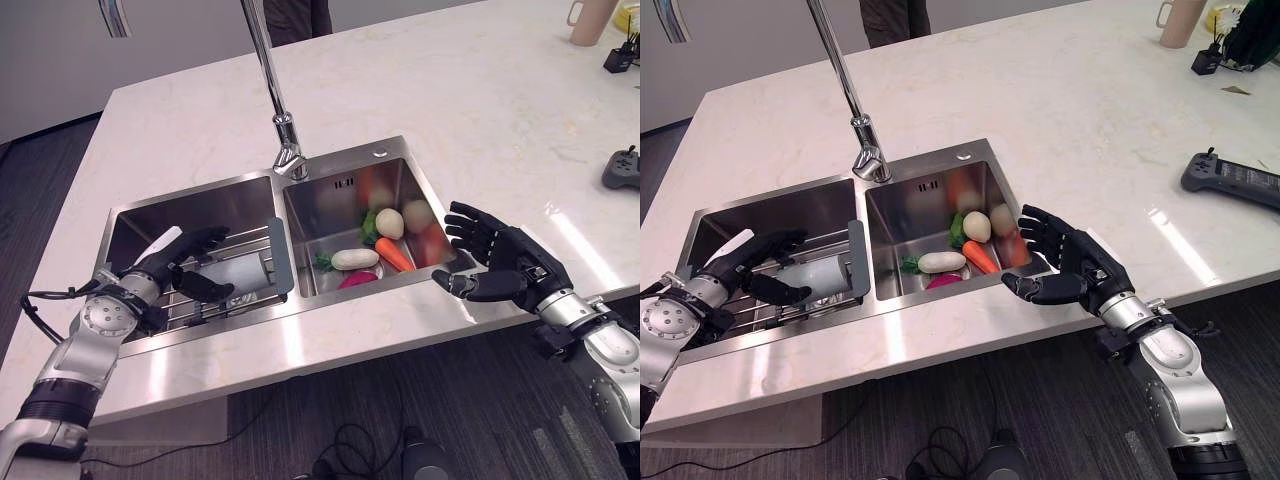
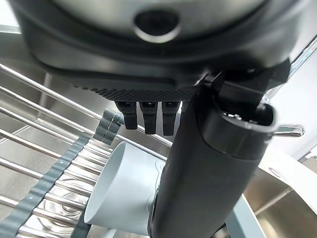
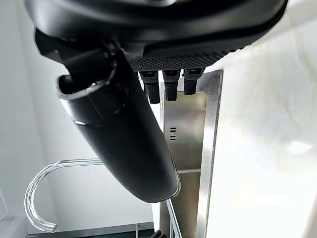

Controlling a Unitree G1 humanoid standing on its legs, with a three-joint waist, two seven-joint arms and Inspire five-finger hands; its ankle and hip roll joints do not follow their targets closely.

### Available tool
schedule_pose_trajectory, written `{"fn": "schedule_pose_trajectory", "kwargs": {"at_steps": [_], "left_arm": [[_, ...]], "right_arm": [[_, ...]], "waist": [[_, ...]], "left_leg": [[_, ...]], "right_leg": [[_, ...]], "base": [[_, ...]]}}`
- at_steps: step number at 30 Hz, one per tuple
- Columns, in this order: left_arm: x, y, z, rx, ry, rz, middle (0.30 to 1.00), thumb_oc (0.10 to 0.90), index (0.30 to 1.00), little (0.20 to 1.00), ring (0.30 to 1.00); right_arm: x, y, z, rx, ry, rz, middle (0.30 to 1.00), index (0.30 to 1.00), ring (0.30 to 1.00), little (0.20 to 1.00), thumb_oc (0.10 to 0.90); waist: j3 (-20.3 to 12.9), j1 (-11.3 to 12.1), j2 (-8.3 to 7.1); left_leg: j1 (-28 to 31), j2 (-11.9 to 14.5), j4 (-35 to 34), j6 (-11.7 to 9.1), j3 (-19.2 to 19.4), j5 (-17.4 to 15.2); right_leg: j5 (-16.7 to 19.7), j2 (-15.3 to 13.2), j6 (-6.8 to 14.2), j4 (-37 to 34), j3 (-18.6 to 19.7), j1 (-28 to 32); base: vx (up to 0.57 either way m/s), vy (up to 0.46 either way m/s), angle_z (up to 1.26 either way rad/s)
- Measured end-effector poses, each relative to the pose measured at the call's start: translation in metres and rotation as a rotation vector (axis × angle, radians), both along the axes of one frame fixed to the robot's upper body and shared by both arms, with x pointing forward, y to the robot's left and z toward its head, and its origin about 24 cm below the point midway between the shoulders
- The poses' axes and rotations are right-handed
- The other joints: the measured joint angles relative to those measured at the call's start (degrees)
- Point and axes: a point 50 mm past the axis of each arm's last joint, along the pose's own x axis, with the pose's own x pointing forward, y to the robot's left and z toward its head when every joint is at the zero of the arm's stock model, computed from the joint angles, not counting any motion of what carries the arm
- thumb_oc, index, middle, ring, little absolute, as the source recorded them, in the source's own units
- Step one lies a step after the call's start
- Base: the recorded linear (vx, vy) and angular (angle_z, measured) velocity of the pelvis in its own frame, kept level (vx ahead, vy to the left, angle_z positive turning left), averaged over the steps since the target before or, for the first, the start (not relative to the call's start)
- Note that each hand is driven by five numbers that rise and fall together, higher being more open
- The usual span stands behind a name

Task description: Place the dishes in the dishwasher.

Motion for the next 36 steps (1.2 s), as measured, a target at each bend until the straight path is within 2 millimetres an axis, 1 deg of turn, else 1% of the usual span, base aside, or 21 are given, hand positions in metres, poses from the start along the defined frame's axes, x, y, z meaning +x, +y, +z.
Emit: {"fn": "schedule_pose_trajectory", "kwargs": {"at_steps": [6, 10, 21, 29, 36], "left_arm": [[0.000, -0.002, -0.007, 0.034, 0.039, -0.015, 0.900, 0.800, 0.900, 0.900, 0.900], [-0.001, 0.002, -0.011, 0.072, 0.058, -0.001, 0.900, 0.800, 0.900, 0.900, 0.900], [-0.002, 0.001, -0.014, 0.109, 0.095, -0.021, 0.900, 0.800, 0.900, 0.900, 0.900], [-0.002, 0.002, -0.015, 0.140, 0.113, -0.006, 0.900, 0.800, 0.900, 0.900, 0.900], [0.002, 0.005, -0.016, 0.148, 0.143, 0.009, 0.900, 0.800, 0.900, 0.900, 0.900]], "right_arm": [[0.000, 0.000, 0.000, -0.001, 0.000, -0.001, 0.900, 0.900, 0.900, 0.900, 0.800], [0.000, 0.000, 0.001, -0.006, 0.000, 0.003, 0.900, 0.900, 0.900, 0.900, 0.800], [0.000, 0.000, 0.001, -0.006, 0.000, 0.007, 0.900, 0.900, 0.900, 0.900, 0.800], [0.000, 0.000, 0.001, -0.007, 0.000, 0.009, 0.900, 0.900, 0.900, 0.900, 0.800], [0.001, -0.003, 0.006, -0.040, -0.005, 0.012, 0.900, 0.900, 0.900, 0.900, 0.800]], "waist": [[0.0, 0.0, 0.00], [0.0, -0.1, 0.00], [0.0, -0.6, 0.00], [0.0, -1.4, 0.04], [0.3, -1.4, 0.60]], "left_leg": [[0.0, 0.0, 0.0, 0.0, 0.0, 0.0], [0.0, 0.0, 0.0, 0.0, 0.1, 0.0], [0.1, 0.0, 0.0, 0.0, 0.1, 0.0], [0.1, 0.0, 0.0, 0.0, 0.1, 0.0], [0.1, 0.0, 0.0, 0.0, 0.1, 0.0]], "right_leg": [[0.0, 0.0, 0.0, 0.1, 0.0, 0.0], [0.0, 0.1, 0.0, 0.1, 0.1, -0.1], [0.0, 0.1, -0.1, 0.1, 0.2, -0.1], [0.1, 0.1, -0.1, 0.1, 0.2, -0.1], [0.1, 0.1, -0.1, 0.2, 0.3, -0.1]], "base": [[0.00, 0.000, 0.00], [0.00, 0.000, 0.00], [0.00, 0.000, 0.00], [0.00, 0.000, 0.00], [0.00, 0.000, 0.00]]}}
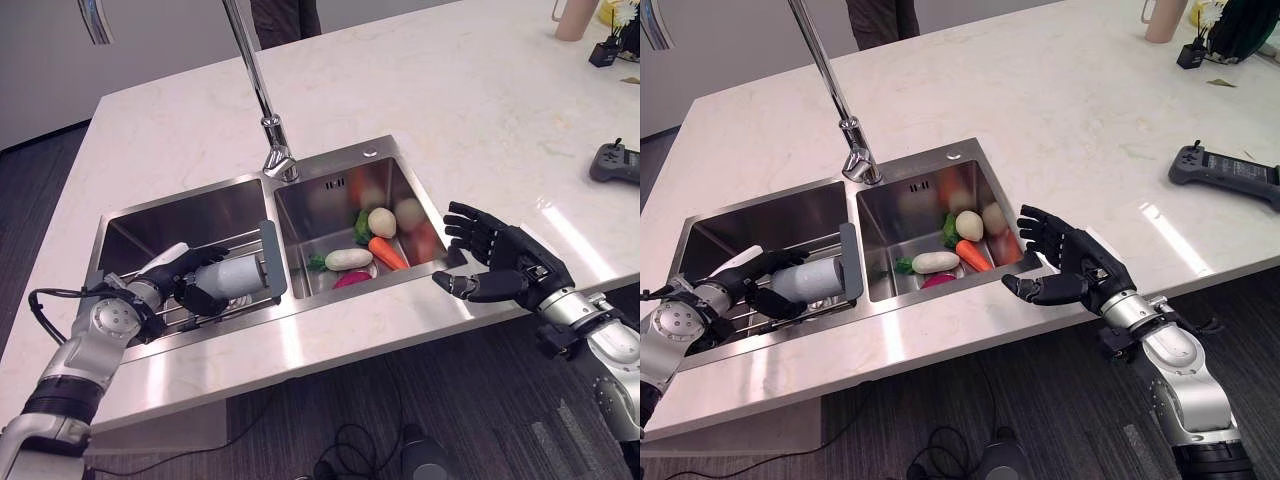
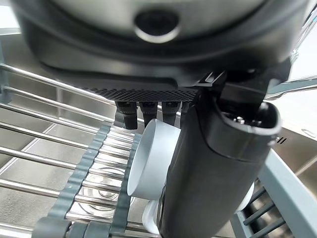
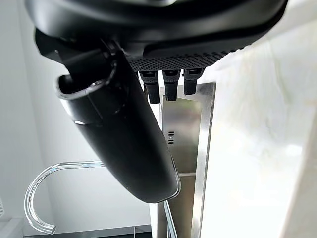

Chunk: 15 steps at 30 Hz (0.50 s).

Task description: Place the dishes in the dishwasher.

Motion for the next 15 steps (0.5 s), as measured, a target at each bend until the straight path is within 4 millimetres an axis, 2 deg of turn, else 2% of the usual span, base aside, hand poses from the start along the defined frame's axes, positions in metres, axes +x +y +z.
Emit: {"fn": "schedule_pose_trajectory", "kwargs": {"at_steps": [15], "left_arm": [[0.000, 0.010, -0.006, -0.006, 0.075, 0.059, 0.900, 0.800, 0.900, 0.900, 0.900]], "right_arm": [[-0.001, 0.001, 0.001, -0.011, 0.006, 0.036, 0.900, 0.900, 0.900, 0.900, 0.800]], "waist": [[0.0, -0.2, 0.02]], "left_leg": [[0.2, 0.1, 0.1, 0.0, 1.1, 0.0]], "right_leg": [[0.2, 0.2, -0.2, 0.8, 1.3, -0.7]], "base": [[-0.01, 0.001, -0.04]]}}
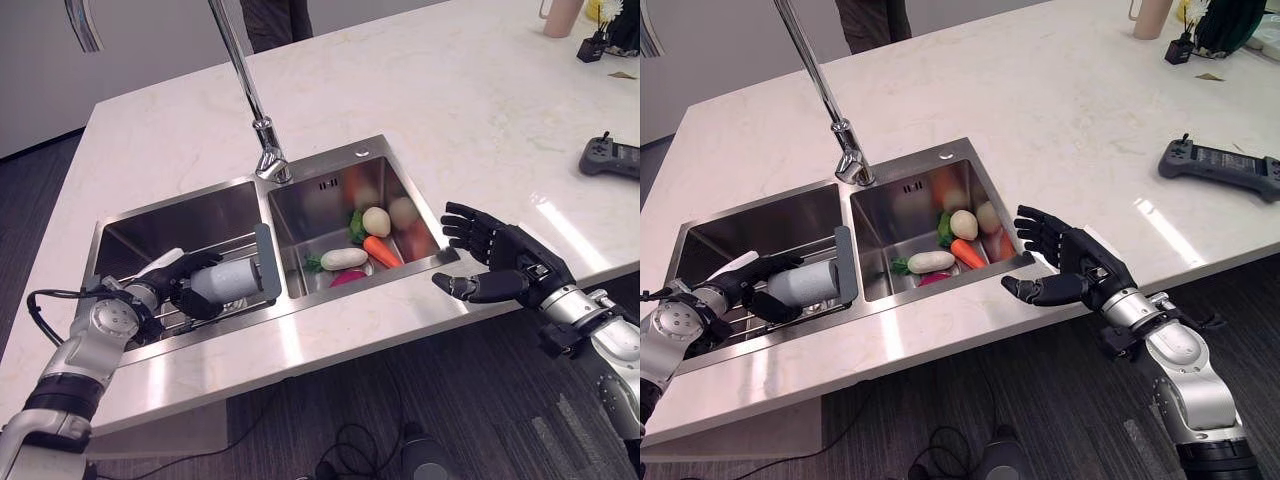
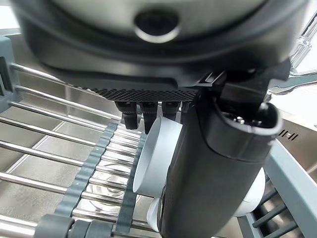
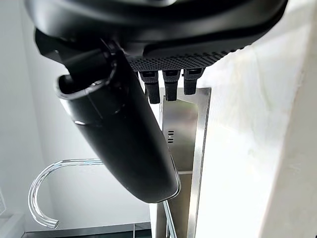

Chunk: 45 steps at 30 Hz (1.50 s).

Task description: Place the dishes in the dishwasher.

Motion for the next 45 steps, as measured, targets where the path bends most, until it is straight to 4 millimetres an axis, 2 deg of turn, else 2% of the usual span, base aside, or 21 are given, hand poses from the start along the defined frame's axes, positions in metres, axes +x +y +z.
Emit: {"fn": "schedule_pose_trajectory", "kwargs": {"at_steps": [6, 7, 8, 9, 10, 11, 13, 28, 34, 41, 44, 45], "left_arm": [[0.004, 0.002, 0.002, -0.013, 0.091, 0.010, 0.900, 0.800, 0.900, 0.900, 0.900], [0.004, 0.003, 0.001, 0.000, 0.111, 0.004, 0.759, 0.706, 0.759, 0.759, 0.759], [0.003, 0.005, 0.000, 0.000, 0.126, 0.010, 0.516, 0.544, 0.516, 0.516, 0.516], [0.003, 0.006, 0.000, -0.001, 0.135, 0.014, 0.436, 0.491, 0.436, 0.436, 0.436], [0.003, 0.007, 0.000, 0.008, 0.145, 0.015, 0.321, 0.414, 0.321, 0.321, 0.321], [0.003, 0.009, 0.001, 0.025, 0.158, 0.017, 0.300, 0.400, 0.300, 0.300, 0.300], [0.005, 0.008, 0.004, 0.022, 0.182, 0.001, 0.300, 0.400, 0.300, 0.300, 0.300], [0.005, 0.002, 0.002, 0.047, 0.113, -0.038, 0.300, 0.400, 0.300, 0.300, 0.300], [-0.016, 0.010, -0.008, -0.150, -0.035, 0.076, 0.300, 0.400, 0.300, 0.300, 0.300], [-0.032, 0.026, -0.012, -0.209, -0.104, 0.185, 0.300, 0.400, 0.300, 0.300, 0.300], [-0.043, 0.026, -0.011, -0.249, -0.179, 0.200, 0.300, 0.400, 0.300, 0.300, 0.300], [-0.050, 0.023, -0.012, -0.274, -0.212, 0.203, 0.300, 0.400, 0.300, 0.300, 0.300]], "right_arm": [[0.000, 0.000, 0.001, -0.011, 0.004, 0.011, 0.900, 0.900, 0.900, 0.900, 0.800], [0.000, 0.000, 0.001, -0.013, 0.010, 0.018, 0.900, 0.900, 0.900, 0.900, 0.800], [0.000, 0.000, 0.000, -0.017, 0.018, 0.023, 0.900, 0.900, 0.900, 0.900, 0.800], [0.000, 0.000, 0.000, -0.021, 0.020, 0.024, 0.900, 0.900, 0.900, 0.900, 0.800], [0.000, -0.001, 0.001, -0.026, 0.021, 0.024, 0.900, 0.900, 0.900, 0.900, 0.800], [0.000, -0.001, 0.001, -0.030, 0.023, 0.026, 0.900, 0.900, 0.900, 0.900, 0.800], [0.000, -0.002, 0.002, -0.042, 0.027, 0.029, 0.900, 0.900, 0.900, 0.900, 0.800], [0.000, -0.002, 0.002, -0.043, 0.030, 0.031, 0.900, 0.900, 0.900, 0.900, 0.800], [-0.002, -0.001, 0.005, -0.043, 0.013, 0.025, 0.900, 0.900, 0.900, 0.900, 0.800], [-0.003, -0.007, 0.010, -0.042, -0.009, 0.003, 0.900, 0.900, 0.900, 0.900, 0.800], [-0.004, -0.006, 0.008, -0.031, -0.007, 0.000, 0.900, 0.900, 0.900, 0.900, 0.800], [-0.008, -0.011, 0.004, -0.022, 0.002, -0.024, 0.900, 0.900, 0.900, 0.900, 0.800]], "waist": [[0.0, -0.1, 0.04], [0.0, -0.2, 0.05], [0.0, -0.3, 0.05], [0.0, -0.5, 0.06], [0.0, -0.7, 0.07], [-0.1, -1.0, 0.10], [0.0, -1.6, 0.19], [0.0, -1.1, 0.59], [0.0, 0.3, 0.62], [0.0, 2.0, 0.59], [0.1, 2.3, 0.36], [0.1, 3.2, 0.30]], "left_leg": [[0.1, 0.0, 0.0, 0.0, 0.1, 0.0], [0.3, 0.0, 0.0, 0.0, 0.1, 0.0], [0.6, 0.0, 0.0, 0.0, 0.2, 0.0], [0.6, 0.0, 0.0, 0.0, 0.2, 0.0], [0.7, 0.0, 0.0, 0.0, 0.2, 0.0], [0.8, 0.0, 0.0, 0.0, 0.2, 0.0], [0.9, 0.1, 0.0, 0.0, 0.2, 0.0], [0.2, 0.1, -0.1, -0.1, -0.2, 0.0], [-0.3, 0.1, -0.1, 0.0, -0.4, 0.0], [-0.5, 0.1, -0.1, -0.1, -1.4, 0.0], [-0.6, 0.1, -0.1, -0.1, -1.7, 0.0], [-0.7, 0.1, -0.1, -0.1, -1.9, 0.0]], "right_leg": [[0.0, 0.0, -0.1, 0.0, 0.1, 0.1], [0.0, 0.0, -0.1, 0.0, 0.1, 0.2], [0.0, 0.0, -0.1, 0.0, 0.1, 0.4], [0.0, 0.0, -0.1, -0.1, 0.1, 0.5], [0.0, 0.0, -0.1, -0.1, 0.1, 0.6], [0.0, 0.0, -0.1, -0.1, 0.1, 0.7], [0.1, 0.1, -0.1, -0.1, 0.1, 0.8], [0.1, 0.1, -0.1, -0.2, 0.1, 0.2], [0.1, 0.1, -0.1, -0.3, -0.2, -0.1], [0.1, -0.1, -0.1, -0.4, -1.0, 0.2], [0.0, -0.1, -0.1, -0.6, -1.4, 0.4], [0.0, -0.2, -0.1, -0.7, -1.7, 0.6]], "base": [[0.00, 0.000, 0.00], [0.00, 0.000, 0.00], [0.00, 0.000, 0.00], [0.00, 0.000, 0.00], [0.00, 0.000, 0.00], [0.00, 0.000, 0.00], [0.00, 0.000, 0.00], [0.00, 0.000, 0.00], [0.00, -0.001, 0.01], [0.00, -0.004, 0.06], [0.00, -0.018, 0.07], [0.00, -0.020, 0.08]]}}
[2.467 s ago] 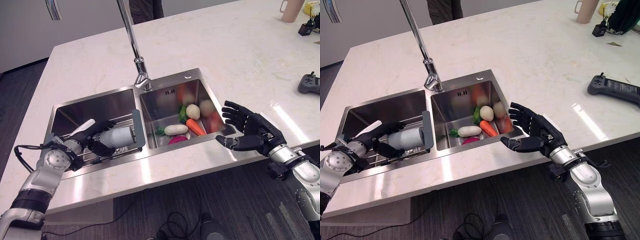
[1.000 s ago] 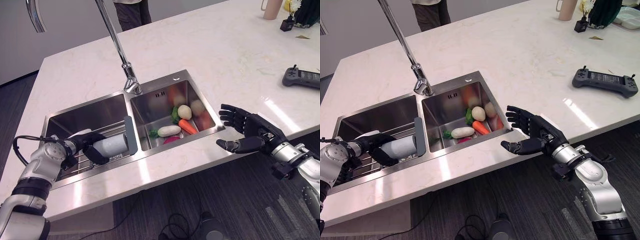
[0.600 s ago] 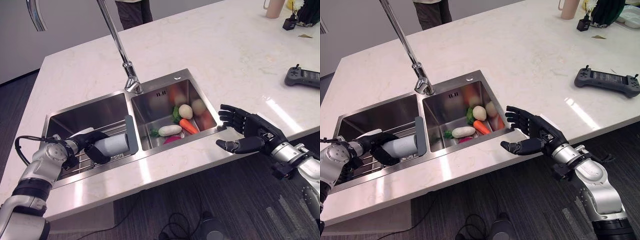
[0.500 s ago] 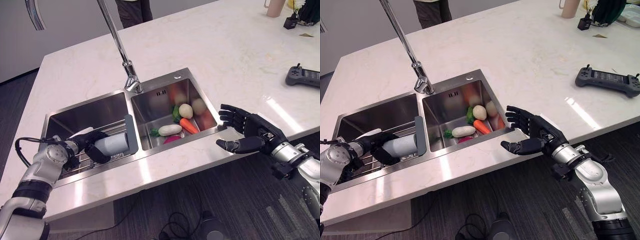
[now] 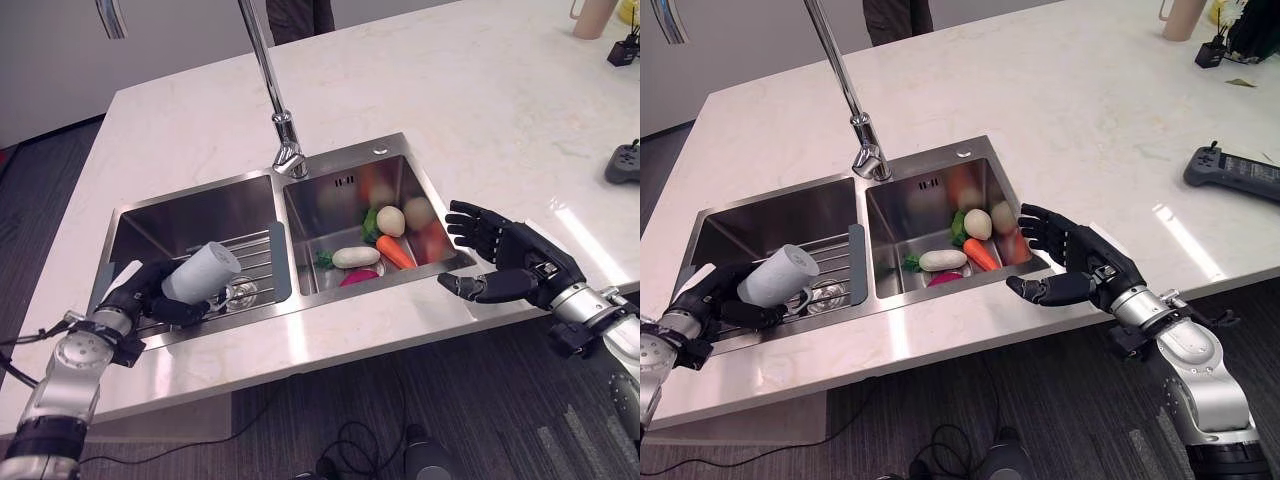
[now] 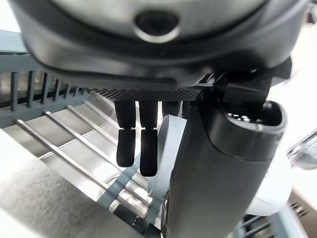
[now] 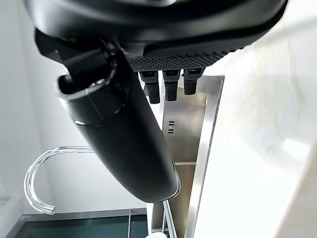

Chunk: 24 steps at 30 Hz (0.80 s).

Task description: Place the dishes in the dishwasher.

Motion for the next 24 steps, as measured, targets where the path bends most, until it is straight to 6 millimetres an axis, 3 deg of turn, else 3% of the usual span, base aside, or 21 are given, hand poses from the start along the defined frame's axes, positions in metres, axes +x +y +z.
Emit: {"fn": "schedule_pose_trajectory", "kwargs": {"at_steps": [3, 5, 10, 12, 19, 24], "left_arm": [[-0.010, -0.001, 0.005, -0.048, -0.049, 0.004, 0.300, 0.400, 0.300, 0.300, 0.300], [-0.010, -0.006, 0.009, -0.045, -0.072, -0.014, 0.300, 0.400, 0.300, 0.300, 0.300], [-0.006, -0.054, 0.056, -0.092, -0.303, -0.213, 0.300, 0.400, 0.300, 0.300, 0.300], [-0.007, -0.064, 0.066, -0.082, -0.347, -0.259, 0.300, 0.400, 0.300, 0.300, 0.300], [-0.008, -0.066, 0.069, -0.243, -0.381, -0.261, 0.300, 0.400, 0.300, 0.300, 0.300], [-0.012, -0.085, 0.080, -0.352, -0.470, -0.335, 0.300, 0.400, 0.300, 0.300, 0.300]], "right_arm": [[-0.002, -0.003, -0.002, 0.014, -0.001, -0.024, 0.900, 0.900, 0.900, 0.900, 0.800], [-0.003, -0.002, 0.001, 0.014, -0.015, -0.020, 0.900, 0.900, 0.900, 0.900, 0.800], [-0.004, 0.010, -0.002, 0.079, -0.048, -0.013, 0.900, 0.900, 0.900, 0.900, 0.800], [-0.004, 0.012, -0.003, 0.075, -0.051, -0.014, 0.900, 0.900, 0.900, 0.900, 0.800], [-0.005, 0.015, -0.002, 0.093, -0.062, -0.032, 0.900, 0.900, 0.900, 0.900, 0.800], [-0.007, 0.018, -0.009, 0.133, -0.051, -0.043, 0.900, 0.900, 0.900, 0.900, 0.800]], "waist": [[0.0, 0.2, -0.09], [0.0, 1.6, -0.22], [0.1, 4.3, -1.81], [0.1, 4.9, -2.08], [0.1, 4.9, -2.08], [0.1, 5.0, -2.05]], "left_leg": [[-0.4, -0.1, 0.0, 0.0, -1.0, 0.0], [-0.5, -0.1, 0.1, 0.0, -1.1, 0.0], [-0.7, -0.3, 0.2, -0.2, -2.5, 0.2], [-0.7, -0.4, 0.2, -0.2, -2.5, 0.2], [-0.9, -0.4, 0.2, -0.2, -2.6, 0.2], [-1.8, -0.3, 0.6, -0.2, -4.0, 0.5]], "right_leg": [[0.0, -0.3, 0.0, -0.4, -1.0, 0.4], [-0.1, -0.4, 0.1, -0.4, -1.2, 0.5], [-0.3, -0.9, 0.2, -0.5, -3.0, 1.5], [-0.4, -1.0, 0.3, -0.5, -3.0, 1.5], [-0.5, -1.0, 0.3, -0.5, -3.2, 1.5], [-0.7, -1.0, 0.0, -0.4, -4.5, 1.5]], "base": [[0.01, -0.006, 0.18], [0.00, -0.007, 0.09], [0.00, -0.045, 0.16], [0.01, -0.053, 0.08], [0.01, -0.065, 0.01], [0.01, -0.114, 0.13]]}}
